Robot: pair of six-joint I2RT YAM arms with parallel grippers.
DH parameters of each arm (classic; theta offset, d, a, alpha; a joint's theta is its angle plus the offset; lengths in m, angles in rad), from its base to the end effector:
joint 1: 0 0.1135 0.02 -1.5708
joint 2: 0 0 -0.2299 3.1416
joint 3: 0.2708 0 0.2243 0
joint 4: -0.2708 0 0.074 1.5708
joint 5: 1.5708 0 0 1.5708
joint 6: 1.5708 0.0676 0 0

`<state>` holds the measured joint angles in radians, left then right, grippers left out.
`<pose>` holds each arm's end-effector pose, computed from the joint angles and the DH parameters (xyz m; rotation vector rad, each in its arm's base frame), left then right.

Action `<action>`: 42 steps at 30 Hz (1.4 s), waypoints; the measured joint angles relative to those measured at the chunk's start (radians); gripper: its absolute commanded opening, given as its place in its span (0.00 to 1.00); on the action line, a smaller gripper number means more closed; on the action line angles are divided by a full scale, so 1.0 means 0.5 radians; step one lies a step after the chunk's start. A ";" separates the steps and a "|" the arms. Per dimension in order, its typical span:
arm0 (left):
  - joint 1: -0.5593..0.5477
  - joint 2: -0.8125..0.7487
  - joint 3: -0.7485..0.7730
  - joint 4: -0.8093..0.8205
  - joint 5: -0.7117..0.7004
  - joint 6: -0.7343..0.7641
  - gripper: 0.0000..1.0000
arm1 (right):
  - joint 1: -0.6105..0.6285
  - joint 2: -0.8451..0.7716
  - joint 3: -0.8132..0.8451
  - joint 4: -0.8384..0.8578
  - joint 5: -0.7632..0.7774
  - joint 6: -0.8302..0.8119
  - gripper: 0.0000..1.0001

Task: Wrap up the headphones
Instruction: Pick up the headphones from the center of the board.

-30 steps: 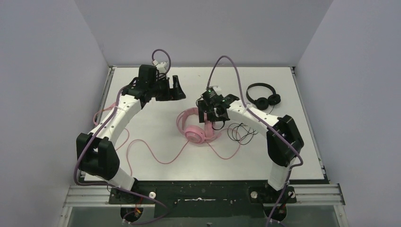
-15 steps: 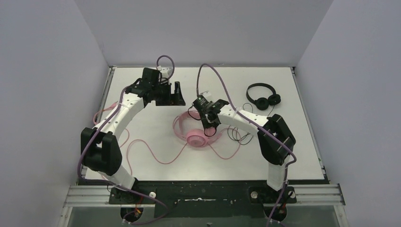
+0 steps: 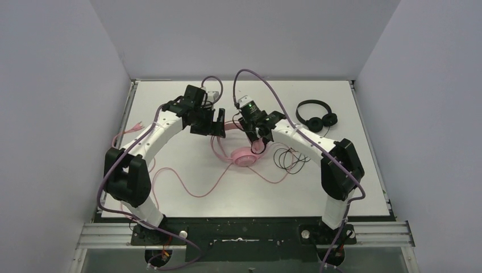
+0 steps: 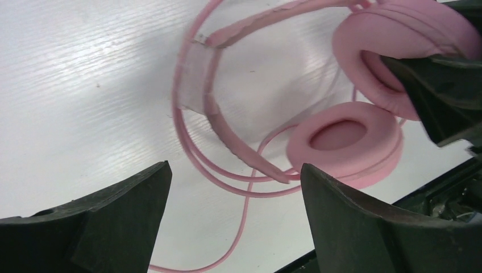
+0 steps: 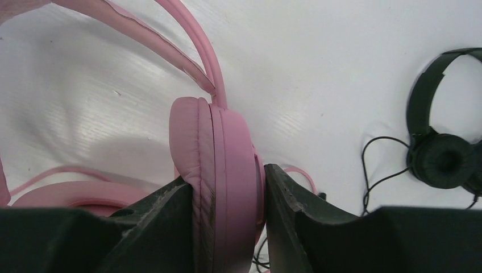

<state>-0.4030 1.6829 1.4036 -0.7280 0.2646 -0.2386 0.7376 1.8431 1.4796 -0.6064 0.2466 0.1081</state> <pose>0.3099 -0.1513 0.2223 0.3171 2.6140 -0.5725 0.2953 0.2461 0.1991 -0.6817 2.4034 0.0353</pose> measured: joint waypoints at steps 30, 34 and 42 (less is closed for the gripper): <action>-0.161 -0.052 0.000 -0.095 -0.422 0.172 0.48 | -0.021 -0.475 -0.176 0.110 -0.399 -0.413 0.07; -0.161 -0.052 0.000 -0.093 -0.454 0.176 0.24 | -0.018 -0.533 -0.176 0.111 -0.400 -0.427 0.08; -0.167 -0.089 -0.020 -0.071 -0.500 0.210 0.00 | -0.006 -0.592 -0.180 0.111 -0.375 -0.452 0.58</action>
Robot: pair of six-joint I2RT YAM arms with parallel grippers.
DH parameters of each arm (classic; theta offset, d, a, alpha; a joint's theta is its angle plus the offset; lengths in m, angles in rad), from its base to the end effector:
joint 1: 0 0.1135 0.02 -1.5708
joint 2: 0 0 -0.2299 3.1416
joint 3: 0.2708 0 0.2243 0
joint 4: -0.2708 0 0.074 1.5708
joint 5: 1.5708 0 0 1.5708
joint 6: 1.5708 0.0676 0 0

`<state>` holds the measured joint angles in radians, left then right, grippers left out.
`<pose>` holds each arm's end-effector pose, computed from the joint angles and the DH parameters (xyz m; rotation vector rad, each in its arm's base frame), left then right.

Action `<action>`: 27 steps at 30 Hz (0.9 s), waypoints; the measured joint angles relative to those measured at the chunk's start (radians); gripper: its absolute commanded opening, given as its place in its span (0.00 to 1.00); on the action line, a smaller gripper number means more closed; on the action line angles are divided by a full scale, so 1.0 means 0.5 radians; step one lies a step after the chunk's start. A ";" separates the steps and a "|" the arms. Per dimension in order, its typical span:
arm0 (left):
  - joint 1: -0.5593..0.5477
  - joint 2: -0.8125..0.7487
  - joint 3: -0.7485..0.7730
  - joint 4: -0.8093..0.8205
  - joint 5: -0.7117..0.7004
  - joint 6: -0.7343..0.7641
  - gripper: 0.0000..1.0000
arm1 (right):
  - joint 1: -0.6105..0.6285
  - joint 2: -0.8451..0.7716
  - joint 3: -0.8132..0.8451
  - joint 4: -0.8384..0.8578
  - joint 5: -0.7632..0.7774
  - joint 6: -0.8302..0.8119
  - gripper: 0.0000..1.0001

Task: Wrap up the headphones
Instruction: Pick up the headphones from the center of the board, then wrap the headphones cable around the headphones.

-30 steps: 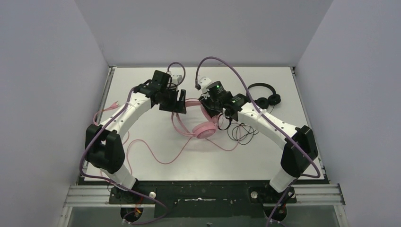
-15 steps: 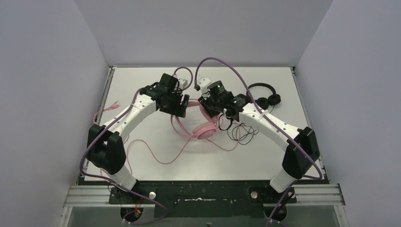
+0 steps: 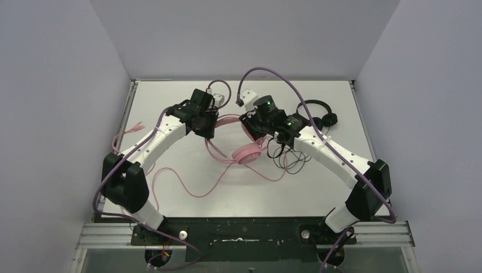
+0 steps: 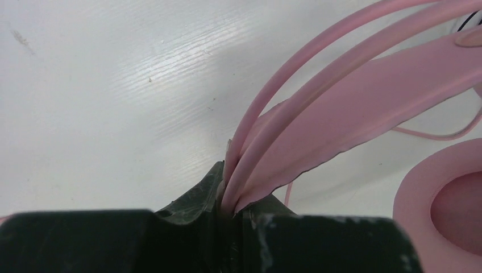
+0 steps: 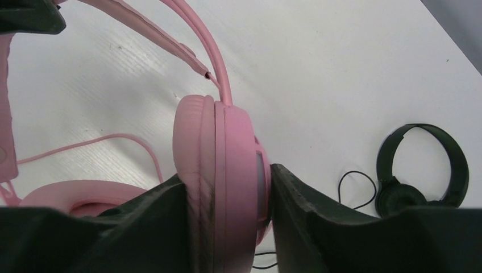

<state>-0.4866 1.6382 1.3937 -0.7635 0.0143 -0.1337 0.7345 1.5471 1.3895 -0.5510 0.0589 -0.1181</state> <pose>0.2959 -0.1576 0.2290 0.4615 2.5577 -0.2470 0.2586 0.2282 0.2766 -0.9190 2.0986 0.2553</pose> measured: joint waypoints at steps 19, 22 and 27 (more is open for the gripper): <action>0.320 -0.475 -0.159 0.082 0.040 -0.029 0.00 | -0.587 -0.911 -0.157 -0.025 -0.125 0.284 0.98; 0.477 -0.543 -0.116 -0.018 0.167 -0.097 0.00 | -0.797 -0.965 -0.348 0.089 -0.288 0.388 0.98; 0.662 -0.660 0.106 -0.235 0.356 -0.205 0.00 | -0.916 -0.850 -0.764 0.454 -0.745 0.561 1.00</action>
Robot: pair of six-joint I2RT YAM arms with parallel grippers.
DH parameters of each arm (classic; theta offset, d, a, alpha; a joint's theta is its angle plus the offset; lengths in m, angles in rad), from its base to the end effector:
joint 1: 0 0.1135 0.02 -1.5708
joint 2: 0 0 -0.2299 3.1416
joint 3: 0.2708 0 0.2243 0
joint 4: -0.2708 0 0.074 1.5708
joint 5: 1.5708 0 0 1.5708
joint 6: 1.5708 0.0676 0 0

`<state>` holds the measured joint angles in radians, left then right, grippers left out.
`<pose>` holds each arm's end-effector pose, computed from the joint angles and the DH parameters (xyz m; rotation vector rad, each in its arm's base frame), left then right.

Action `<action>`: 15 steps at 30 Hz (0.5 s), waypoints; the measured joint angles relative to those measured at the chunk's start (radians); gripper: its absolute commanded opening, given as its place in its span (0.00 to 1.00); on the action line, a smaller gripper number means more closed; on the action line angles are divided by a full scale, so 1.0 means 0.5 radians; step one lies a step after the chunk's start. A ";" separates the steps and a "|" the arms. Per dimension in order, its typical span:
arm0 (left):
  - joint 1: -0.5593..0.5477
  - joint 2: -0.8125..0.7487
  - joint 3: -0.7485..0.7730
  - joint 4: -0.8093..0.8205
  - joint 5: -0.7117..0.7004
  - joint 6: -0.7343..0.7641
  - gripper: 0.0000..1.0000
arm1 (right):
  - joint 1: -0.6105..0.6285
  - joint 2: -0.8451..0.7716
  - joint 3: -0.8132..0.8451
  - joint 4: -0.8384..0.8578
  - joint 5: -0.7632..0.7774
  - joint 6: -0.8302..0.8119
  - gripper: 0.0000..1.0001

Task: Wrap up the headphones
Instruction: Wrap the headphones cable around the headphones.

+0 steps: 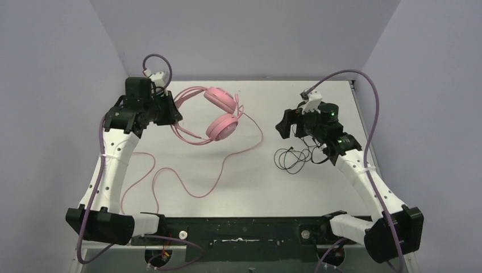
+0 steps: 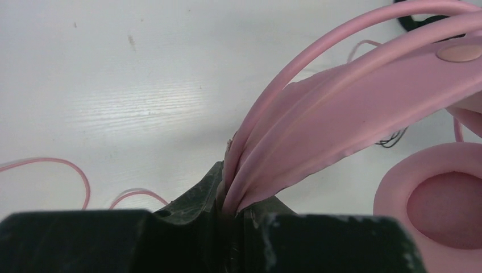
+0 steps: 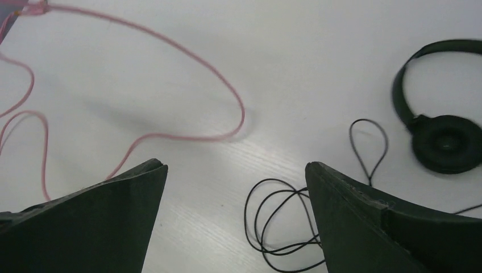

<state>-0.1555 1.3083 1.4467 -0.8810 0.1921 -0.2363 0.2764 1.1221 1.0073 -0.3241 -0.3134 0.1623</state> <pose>0.2643 -0.0545 0.3299 0.0045 2.3337 -0.4198 0.2512 0.0929 0.2967 -0.3186 2.0118 0.5927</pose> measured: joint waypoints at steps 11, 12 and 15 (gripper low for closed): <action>0.056 -0.138 0.365 -0.262 0.419 -0.154 0.00 | 0.014 0.388 -0.453 1.011 -0.598 0.294 0.99; 0.061 -0.141 0.383 -0.274 0.439 -0.167 0.00 | 0.020 0.400 -0.478 1.118 -0.626 0.311 0.98; 0.069 -0.145 0.412 -0.283 0.499 -0.207 0.00 | 0.056 0.443 -0.547 1.364 -0.678 0.340 0.95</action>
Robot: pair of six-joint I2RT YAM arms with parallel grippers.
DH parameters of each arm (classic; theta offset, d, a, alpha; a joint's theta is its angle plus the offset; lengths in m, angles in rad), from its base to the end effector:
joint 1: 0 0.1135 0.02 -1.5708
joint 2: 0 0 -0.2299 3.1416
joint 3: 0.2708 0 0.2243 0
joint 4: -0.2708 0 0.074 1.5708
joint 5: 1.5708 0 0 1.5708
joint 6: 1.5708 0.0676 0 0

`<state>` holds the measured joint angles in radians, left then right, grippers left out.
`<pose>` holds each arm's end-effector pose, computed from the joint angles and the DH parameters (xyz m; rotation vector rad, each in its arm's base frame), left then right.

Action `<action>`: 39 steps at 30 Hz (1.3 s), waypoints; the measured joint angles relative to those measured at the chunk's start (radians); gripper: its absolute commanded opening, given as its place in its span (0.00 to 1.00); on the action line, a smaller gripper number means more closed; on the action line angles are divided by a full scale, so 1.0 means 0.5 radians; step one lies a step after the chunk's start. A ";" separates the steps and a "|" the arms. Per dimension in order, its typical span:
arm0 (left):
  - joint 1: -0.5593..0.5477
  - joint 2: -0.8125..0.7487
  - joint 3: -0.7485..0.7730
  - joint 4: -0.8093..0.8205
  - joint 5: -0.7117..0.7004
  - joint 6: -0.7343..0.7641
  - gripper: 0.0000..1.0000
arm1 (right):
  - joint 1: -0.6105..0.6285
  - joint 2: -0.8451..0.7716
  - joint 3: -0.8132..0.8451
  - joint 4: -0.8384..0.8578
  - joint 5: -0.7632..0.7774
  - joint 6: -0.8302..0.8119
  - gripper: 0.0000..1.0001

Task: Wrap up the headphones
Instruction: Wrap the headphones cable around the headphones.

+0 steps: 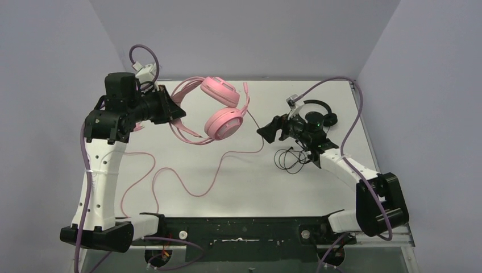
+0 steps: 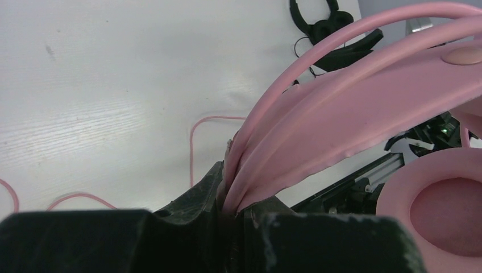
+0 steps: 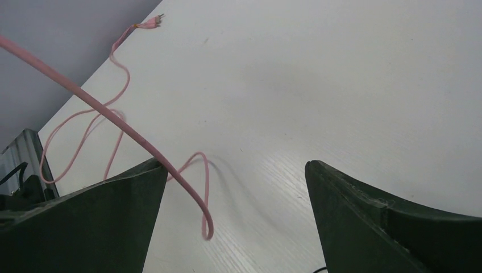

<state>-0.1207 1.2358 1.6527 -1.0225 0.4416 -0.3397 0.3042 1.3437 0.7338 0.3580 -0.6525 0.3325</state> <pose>0.2237 -0.0562 0.3961 0.0167 2.2049 -0.7404 0.2772 0.1301 0.2311 -0.4548 1.8396 1.0338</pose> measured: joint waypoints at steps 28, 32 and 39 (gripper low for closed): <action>0.026 -0.069 0.238 -0.072 0.226 -0.097 0.00 | 0.218 0.252 -0.229 0.909 0.233 0.250 0.00; 0.027 -0.135 0.104 -0.028 0.087 0.020 0.00 | 0.036 -0.143 -0.233 0.626 0.325 0.223 0.00; 0.027 -0.282 -0.421 0.088 -0.456 0.272 0.00 | -0.027 -0.780 0.263 -0.221 0.465 -0.217 0.00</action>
<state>-0.1070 1.0950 1.4422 -0.9787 0.2134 -0.2039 0.2905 0.9539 0.8654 0.2474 -0.4198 0.2237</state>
